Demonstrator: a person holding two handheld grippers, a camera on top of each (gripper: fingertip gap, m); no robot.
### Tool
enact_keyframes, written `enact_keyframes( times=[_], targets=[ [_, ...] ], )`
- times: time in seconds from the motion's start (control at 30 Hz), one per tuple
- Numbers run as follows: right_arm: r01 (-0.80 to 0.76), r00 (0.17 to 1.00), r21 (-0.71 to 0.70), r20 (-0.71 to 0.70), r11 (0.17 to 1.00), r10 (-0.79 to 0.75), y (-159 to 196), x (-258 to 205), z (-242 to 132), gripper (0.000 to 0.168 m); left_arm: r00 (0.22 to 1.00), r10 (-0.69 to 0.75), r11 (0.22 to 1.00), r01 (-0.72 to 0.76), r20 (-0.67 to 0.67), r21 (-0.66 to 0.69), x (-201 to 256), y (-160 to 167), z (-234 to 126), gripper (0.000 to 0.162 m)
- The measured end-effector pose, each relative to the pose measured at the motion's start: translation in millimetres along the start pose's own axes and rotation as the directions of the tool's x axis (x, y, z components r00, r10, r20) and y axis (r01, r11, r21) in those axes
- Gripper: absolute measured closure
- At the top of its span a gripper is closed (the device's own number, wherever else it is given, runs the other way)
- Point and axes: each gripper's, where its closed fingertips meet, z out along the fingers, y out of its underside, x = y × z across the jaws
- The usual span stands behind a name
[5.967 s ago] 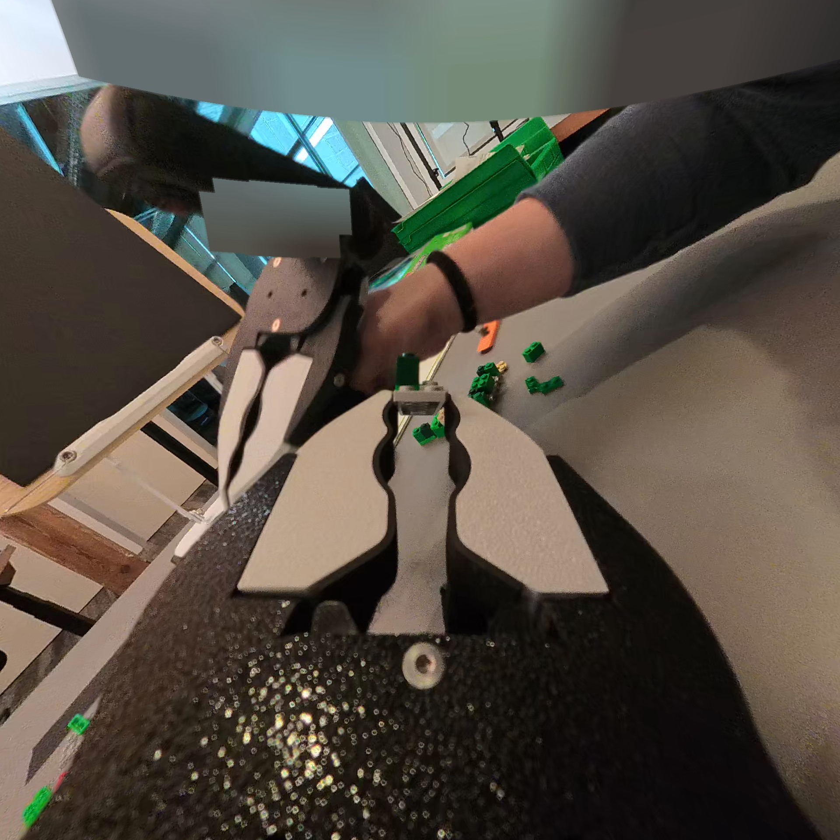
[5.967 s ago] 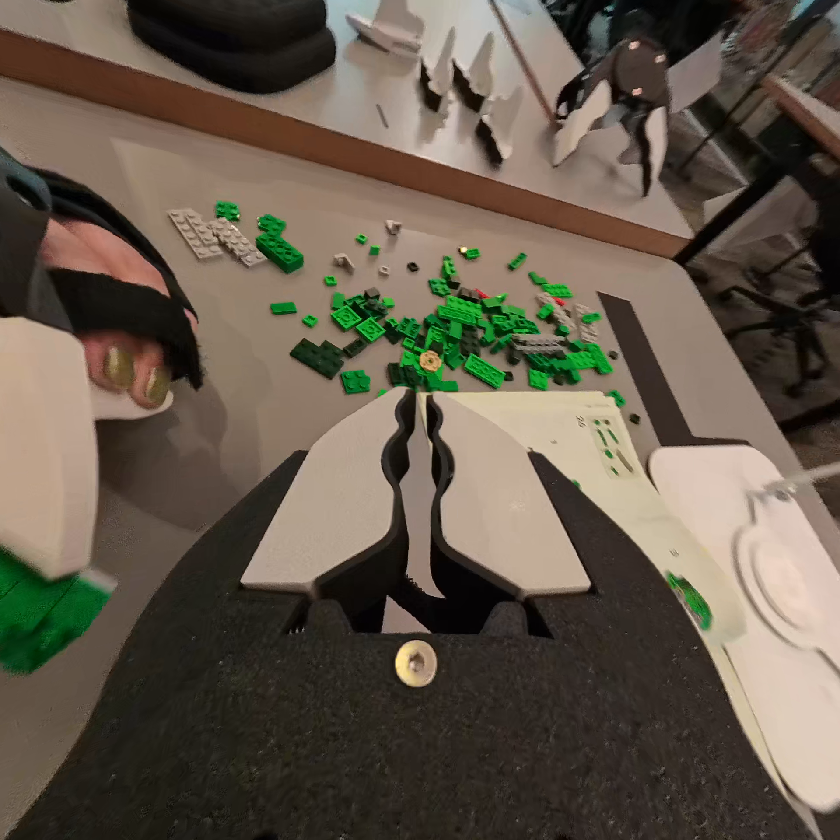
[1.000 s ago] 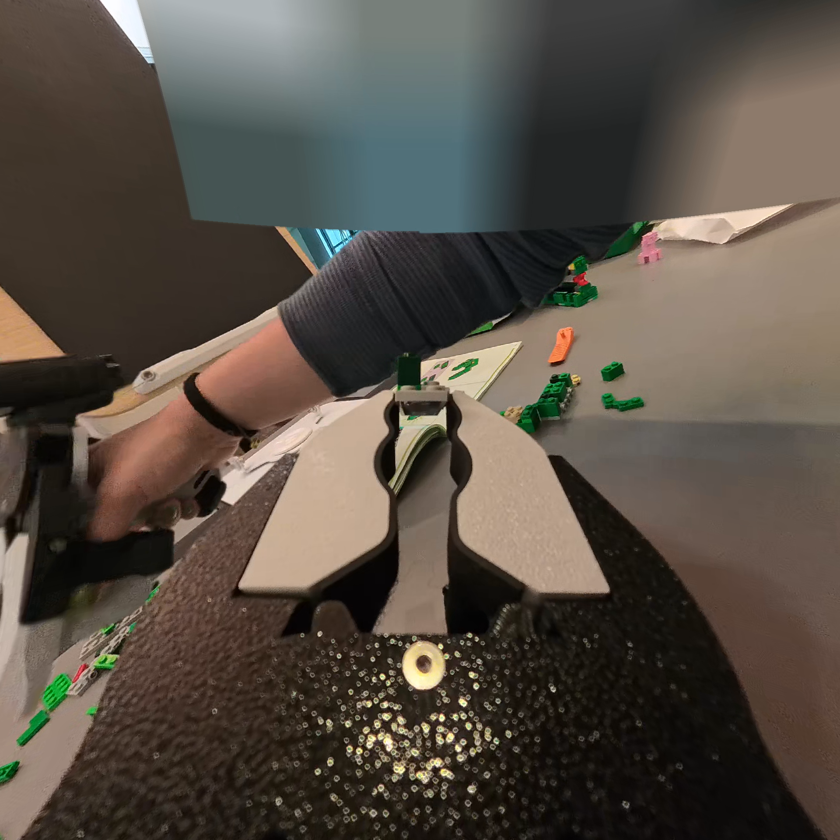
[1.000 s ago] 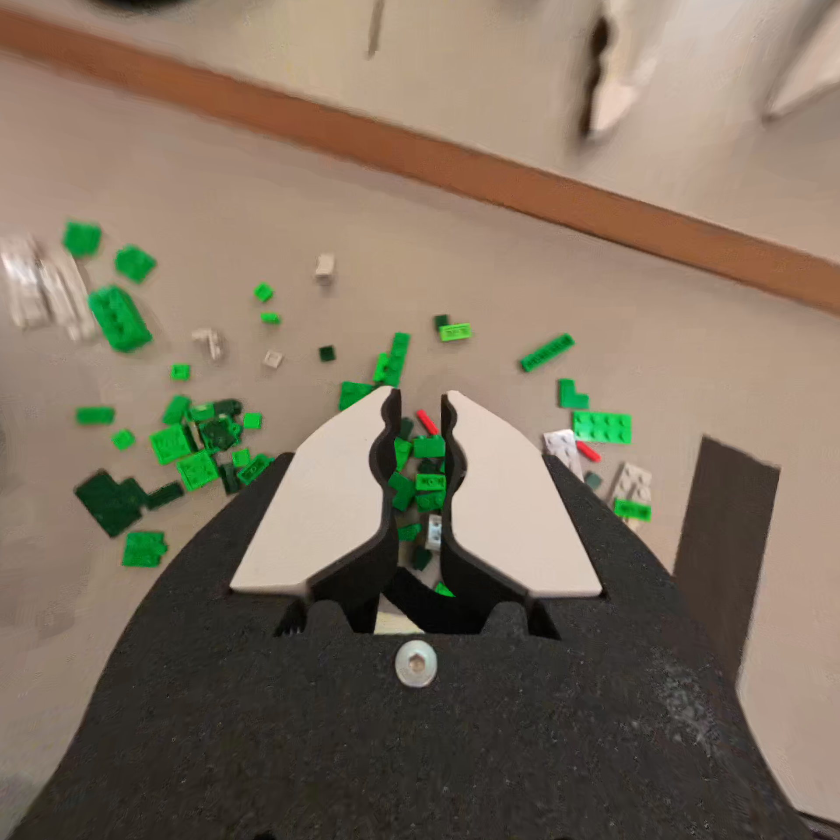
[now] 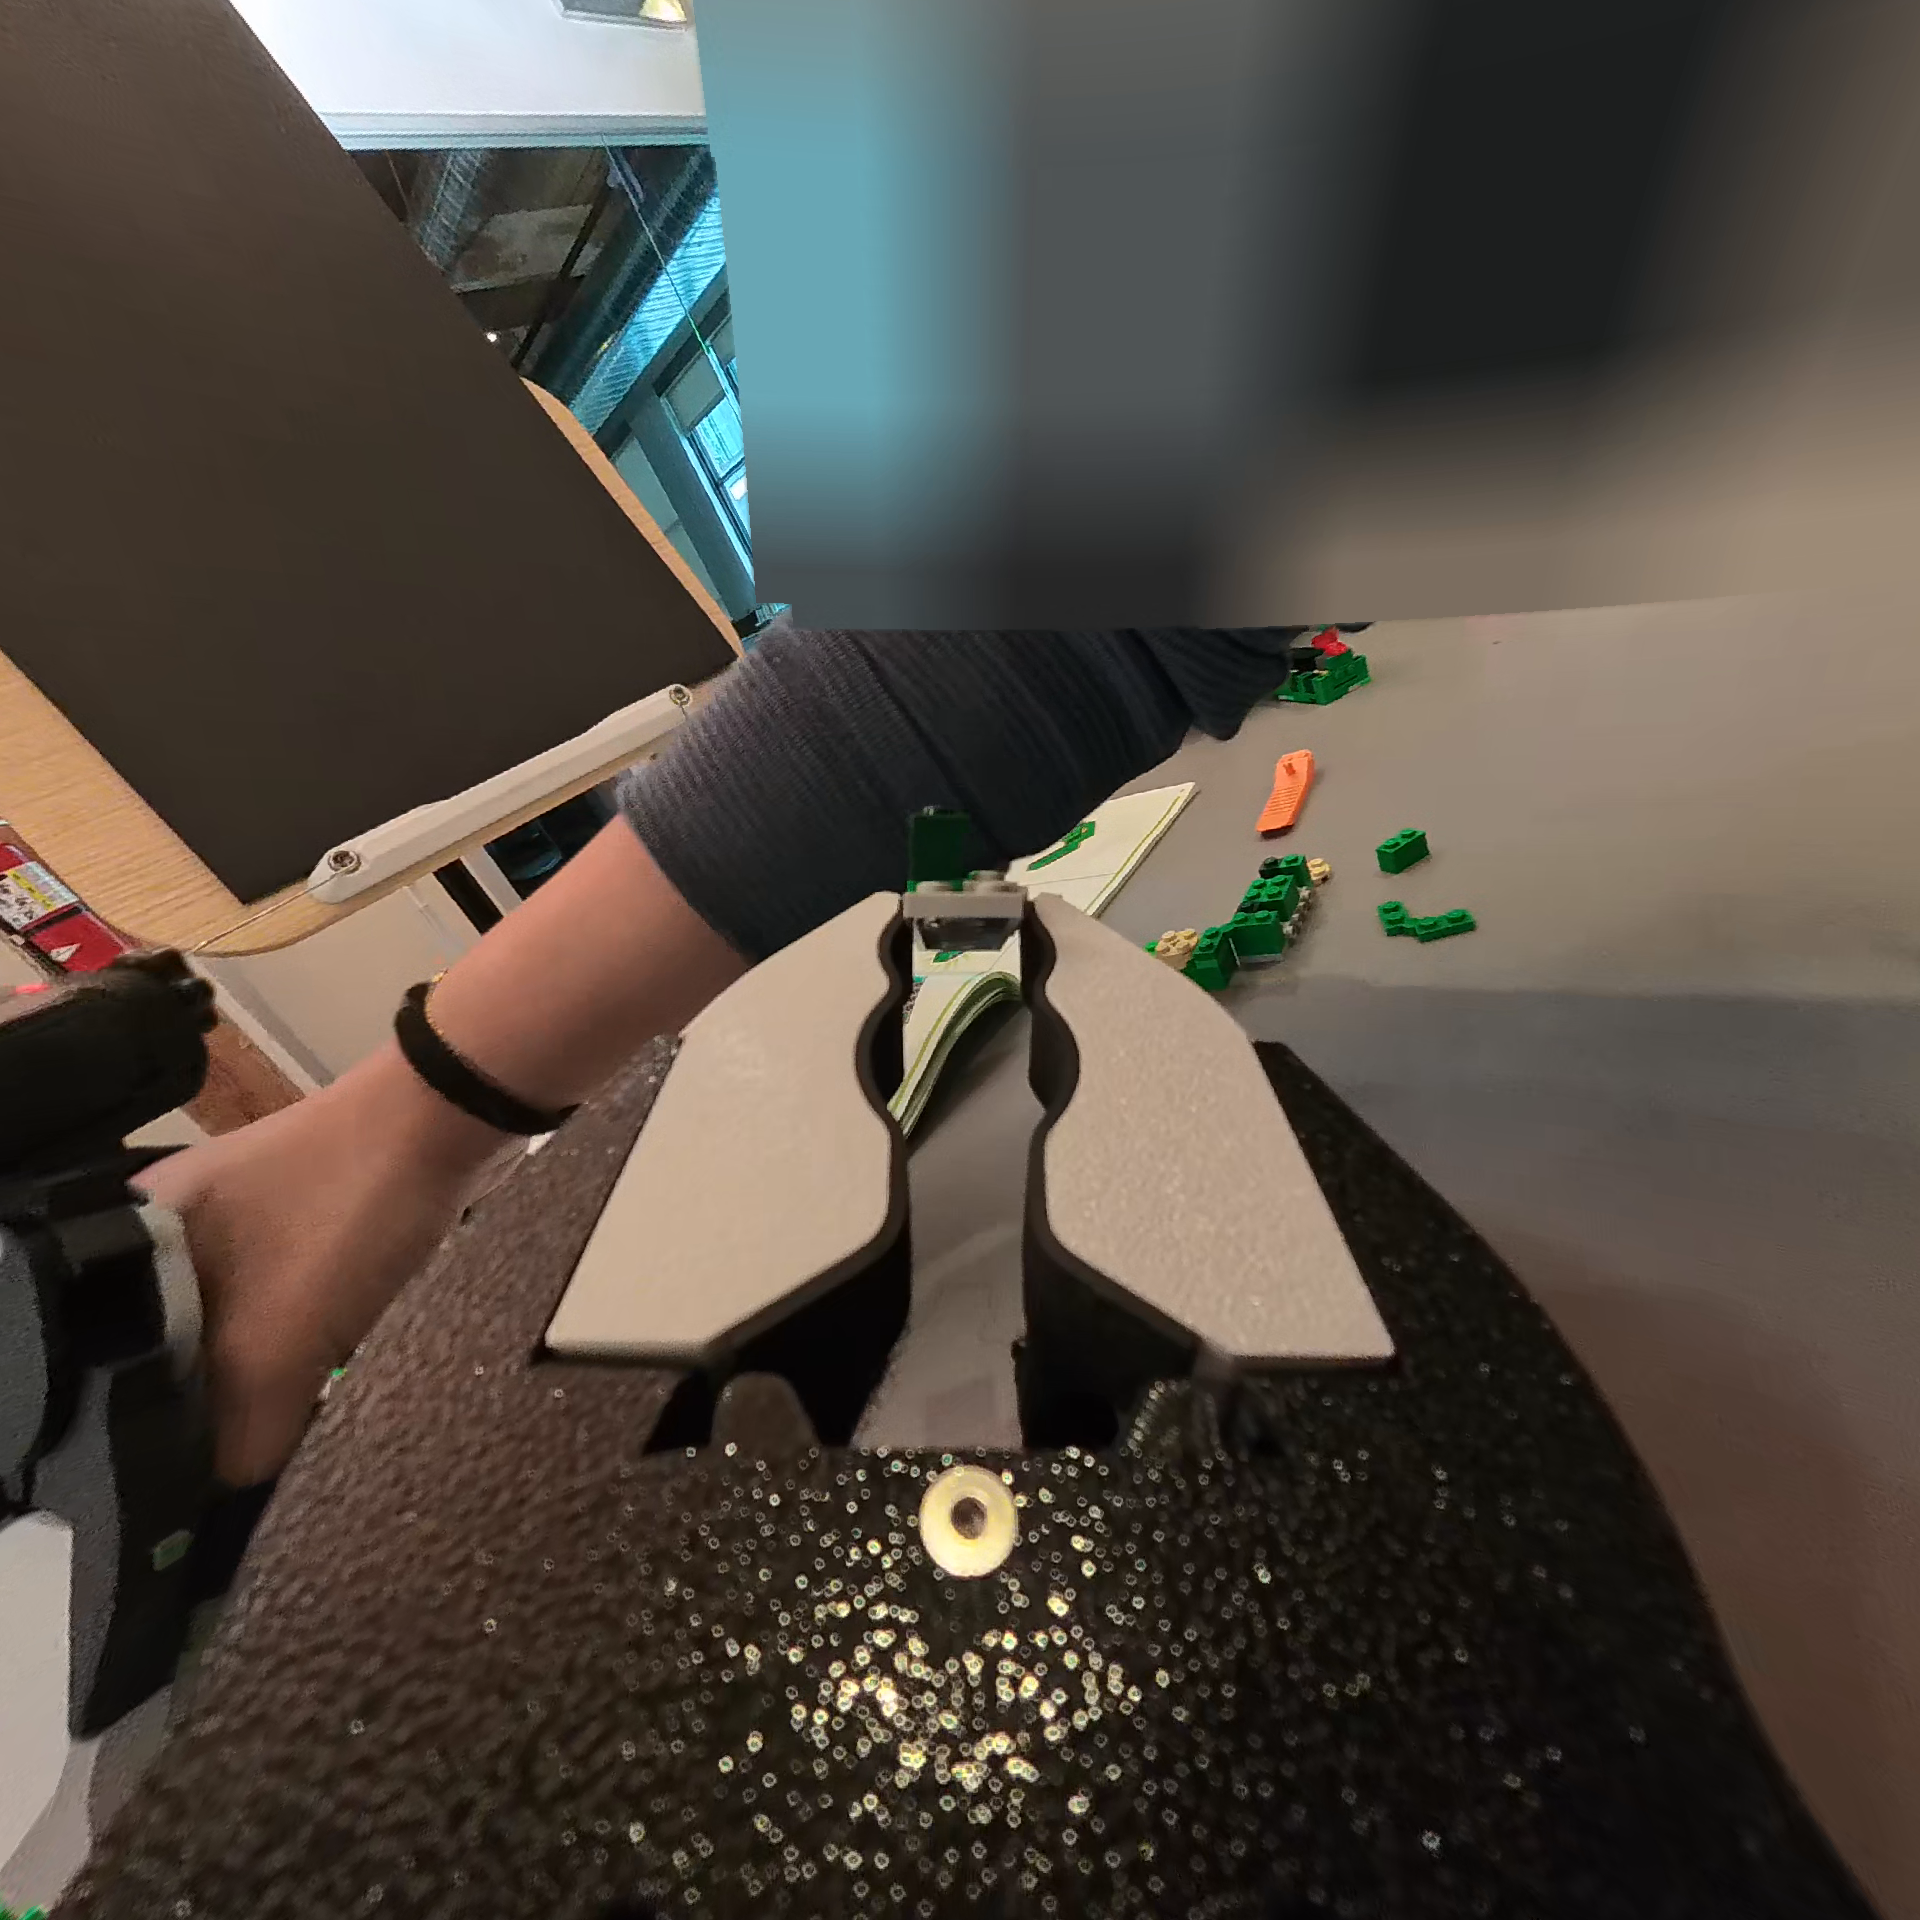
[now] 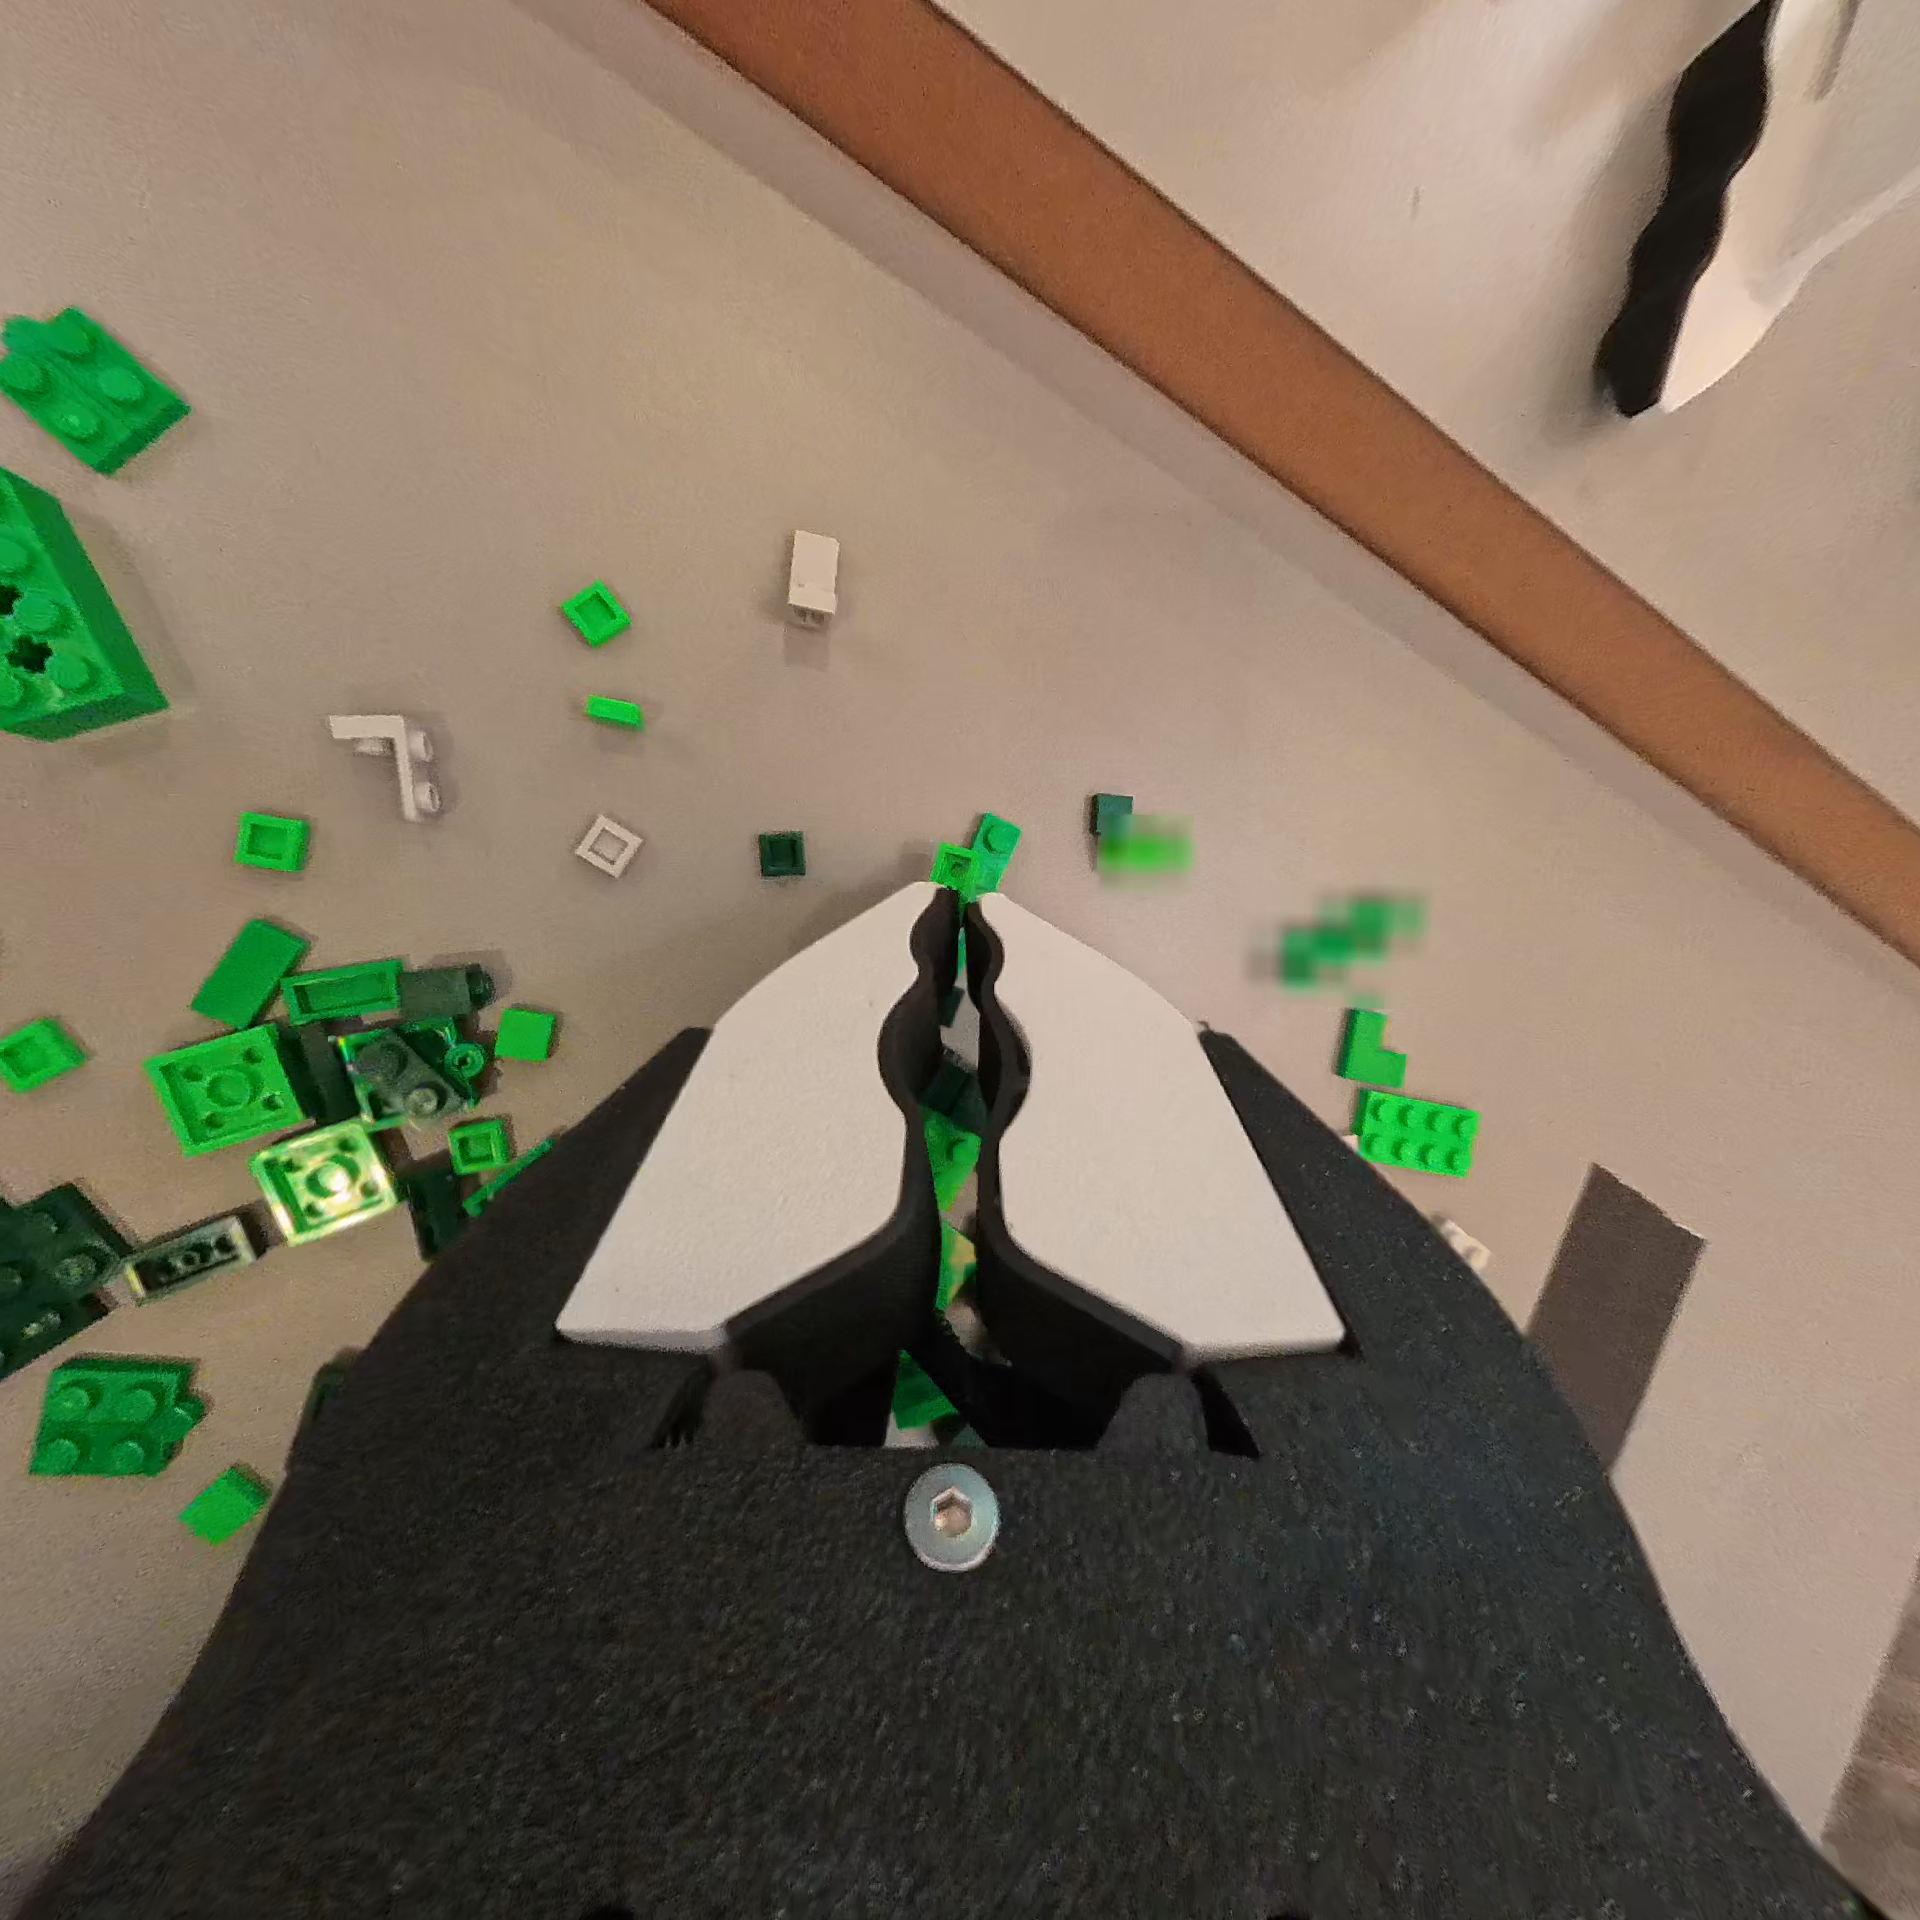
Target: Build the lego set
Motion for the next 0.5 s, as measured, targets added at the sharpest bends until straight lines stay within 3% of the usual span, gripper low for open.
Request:
enact_keyframes(
  times=[0.2, 0.3, 0.4, 0.5],
  targets=[
    [0.114, 0.992, 0.048, 0.053, 0.992, -0.116, -4, -15, -5, 0.168, 1.000, 0.007, 1.000, -0.007, -0.007, -0.003, 2, 0, 1, 0.143],
    [0.240, 0.971, 0.084, -0.017, 0.967, -0.240, -12, -21, -15, 0.168, 1.000, 0.004, 1.000, -0.004, -0.003, -0.001, 0, 0, 0, 0.143],
    [0.320, 0.941, 0.105, -0.148, 0.942, -0.303, -14, -25, -44, 0.167, 1.000, 0.005, 1.000, -0.005, 0.004, -0.004, -1, 0, 0, 0.143],
    [0.264, 0.929, 0.099, -0.295, 0.960, -0.225, 4, -26, -102, 0.168, 1.000, 0.001, 1.000, -0.001, 0.009, -0.014, -2, 1, 0, 0.144]
  ],
)
